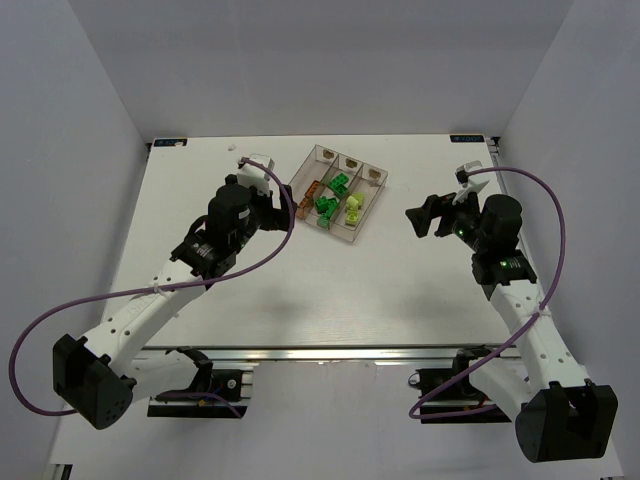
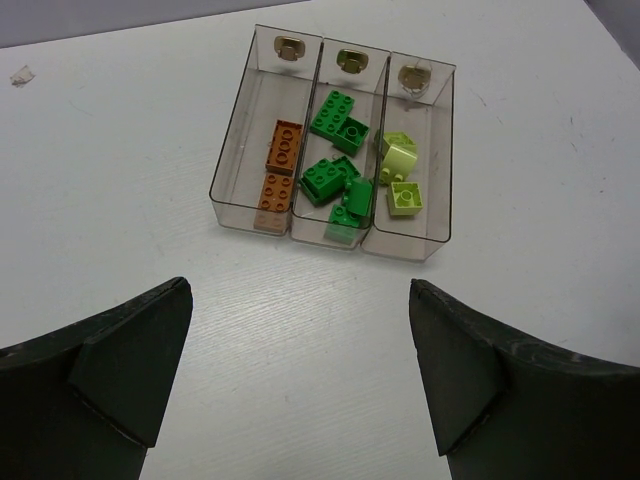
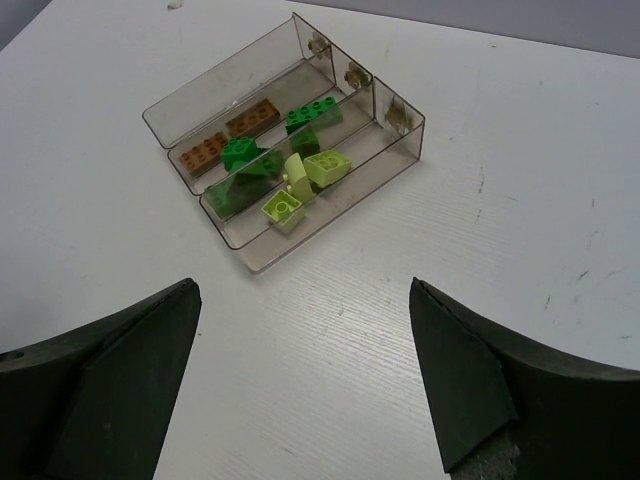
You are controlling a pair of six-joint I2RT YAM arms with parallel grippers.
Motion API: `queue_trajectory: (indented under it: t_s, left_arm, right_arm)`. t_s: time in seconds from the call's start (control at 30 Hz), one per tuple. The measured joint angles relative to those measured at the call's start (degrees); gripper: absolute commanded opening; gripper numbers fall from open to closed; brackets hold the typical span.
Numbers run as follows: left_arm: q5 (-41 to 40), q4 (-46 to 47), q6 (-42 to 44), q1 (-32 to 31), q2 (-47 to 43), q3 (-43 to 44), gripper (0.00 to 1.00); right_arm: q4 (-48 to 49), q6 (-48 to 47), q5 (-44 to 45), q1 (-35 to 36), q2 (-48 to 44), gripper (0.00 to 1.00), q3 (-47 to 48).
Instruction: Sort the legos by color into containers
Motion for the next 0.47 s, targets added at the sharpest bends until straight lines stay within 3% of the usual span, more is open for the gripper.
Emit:
queue_trajectory:
  t_s: [0.47]
  left_arm:
    - [0.0, 0.0, 0.1, 0.0, 0.0, 0.0, 0.98]
  right_arm:
    - [0.0, -0.9, 0.1, -0.1, 0.0, 0.89, 0.0]
